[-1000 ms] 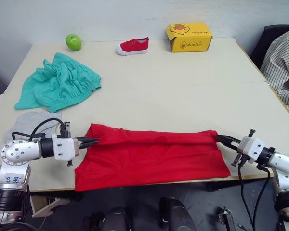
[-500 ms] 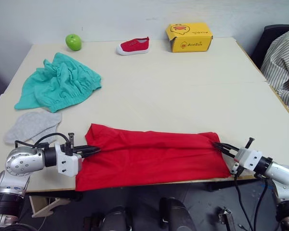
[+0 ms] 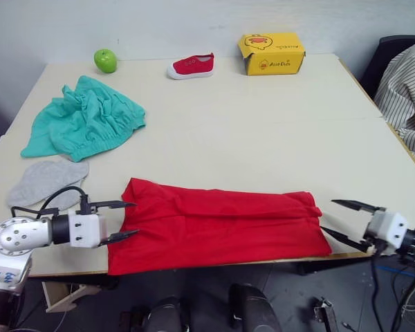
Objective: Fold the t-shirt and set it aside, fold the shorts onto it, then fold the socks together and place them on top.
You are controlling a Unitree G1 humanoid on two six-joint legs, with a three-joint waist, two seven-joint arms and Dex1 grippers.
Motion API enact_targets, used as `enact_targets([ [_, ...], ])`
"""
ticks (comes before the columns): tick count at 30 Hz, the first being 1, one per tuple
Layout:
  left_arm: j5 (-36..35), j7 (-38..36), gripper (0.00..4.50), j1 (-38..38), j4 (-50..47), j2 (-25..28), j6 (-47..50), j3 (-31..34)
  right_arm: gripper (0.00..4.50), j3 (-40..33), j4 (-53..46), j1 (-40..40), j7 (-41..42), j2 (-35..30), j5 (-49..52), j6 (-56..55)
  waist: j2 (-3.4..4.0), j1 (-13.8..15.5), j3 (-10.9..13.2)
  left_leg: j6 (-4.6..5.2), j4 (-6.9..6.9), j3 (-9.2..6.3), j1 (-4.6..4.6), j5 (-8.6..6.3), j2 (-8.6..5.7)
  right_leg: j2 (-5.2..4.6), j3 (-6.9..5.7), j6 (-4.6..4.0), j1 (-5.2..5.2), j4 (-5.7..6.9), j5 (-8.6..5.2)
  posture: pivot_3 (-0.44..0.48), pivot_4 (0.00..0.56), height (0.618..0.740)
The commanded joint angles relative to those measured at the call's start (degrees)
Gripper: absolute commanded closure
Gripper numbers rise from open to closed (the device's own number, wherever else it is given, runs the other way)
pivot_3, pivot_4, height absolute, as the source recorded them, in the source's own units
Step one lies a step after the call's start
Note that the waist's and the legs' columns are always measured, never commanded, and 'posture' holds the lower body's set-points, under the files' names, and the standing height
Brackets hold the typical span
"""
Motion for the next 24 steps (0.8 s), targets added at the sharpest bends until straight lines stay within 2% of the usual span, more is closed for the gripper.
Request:
enact_targets([
  [1,-11.7,-1.2,0.19,2.8,-4.7,2.9,16.8,6.0,0.00,-4.5,-6.5,3.4,2.4,-3.3,7.3,13.5,0.00,0.0,0.0,0.01,0.00,-0.03,0.02,-0.01,0.01,0.00,-0.02,0.00,0.03,-0.01,0.00,0.000,0.150,0.740],
  [2,-15.3,-1.3,0.03,3.3,-5.6,3.8,23.3,7.5,0.00,-5.2,-8.3,4.0,2.2,-3.9,8.5,17.4,0.00,0.1,0.0,0.02,0.00,-0.06,0.01,-0.01,0.01,-0.01,-0.04,0.00,0.04,-0.02,0.00,0.000,0.150,0.740],
  [5,-23.8,-0.4,0.03,1.9,-6.3,4.9,38.2,11.2,0.00,-7.2,-16.0,6.0,-1.0,-5.4,15.6,35.2,0.00,0.2,0.0,0.02,0.02,-0.13,0.01,-0.02,0.01,-0.04,-0.06,0.00,0.06,-0.01,0.00,0.000,0.150,0.740],
  [7,-24.3,1.5,0.03,-2.9,-4.7,3.5,42.3,10.3,0.00,-6.3,-21.5,3.5,-4.4,-4.8,18.5,43.5,0.01,0.4,0.0,0.01,0.02,-0.17,0.02,-0.02,0.01,-0.06,-0.05,0.00,0.08,0.01,0.00,0.000,0.150,0.740],
  [9,-21.7,3.1,0.44,-8.8,-2.8,0.8,43.6,7.1,0.18,-3.9,-26.1,-0.4,-7.4,-2.7,19.5,48.7,0.02,0.9,0.0,0.01,0.03,-0.20,0.01,-0.02,-0.05,-0.06,-0.08,0.02,0.08,0.02,0.02,0.000,0.150,0.740],
  [11,-18.5,4.2,0.93,-14.2,-1.0,-2.0,44.4,3.6,0.57,-1.0,-28.7,-3.9,-8.3,-0.2,18.0,50.7,0.01,1.3,-0.1,0.00,0.04,-0.20,0.01,-0.02,-0.07,-0.04,-0.08,0.04,0.08,0.03,0.05,0.000,0.150,0.740],
  [14,-12.8,4.7,2.00,-20.7,1.9,-6.3,43.8,-2.3,1.72,5.4,-28.5,-10.1,-9.7,4.1,10.7,49.0,0.01,1.5,-0.1,-0.06,0.05,-0.18,-0.07,-0.04,-0.12,0.06,-0.13,0.03,0.05,-0.01,0.05,0.000,0.150,0.740],
  [18,-6.2,5.0,3.30,-25.9,6.1,-11.3,41.2,-7.9,3.16,11.1,-25.2,-15.4,-10.1,8.5,2.6,45.3,0.00,1.7,-0.1,-0.06,0.09,-0.03,-0.29,-0.05,-0.28,0.22,-0.20,0.06,-0.02,-0.03,0.06,0.000,0.150,0.740],
  [21,-0.6,3.9,4.32,-27.9,9.2,-14.8,37.1,-12.7,4.23,17.1,-20.1,-17.9,-9.2,11.4,-6.1,38.5,-0.02,1.5,-0.1,-0.05,0.12,0.38,-0.36,-0.07,-0.28,0.27,-0.21,0.13,-0.01,-0.10,0.10,0.000,0.150,0.740],
  [22,0.2,3.5,4.50,-28.0,9.8,-15.3,36.4,-13.2,4.48,17.6,-19.1,-18.2,-9.0,12.0,-7.3,37.4,-0.02,1.4,-0.1,-0.05,0.12,0.40,-0.34,-0.07,-0.28,0.27,-0.21,0.14,0.01,-0.10,0.10,0.000,0.150,0.740],
  [24,0.9,1.3,4.50,-27.5,9.8,-15.6,35.3,-13.8,4.48,18.6,-17.5,-18.2,-8.4,12.4,-9.3,35.5,-0.03,1.4,-0.1,-0.05,0.12,0.40,-0.36,-0.07,-0.22,0.32,-0.20,0.14,-0.02,-0.09,0.10,0.000,0.150,0.740],
])
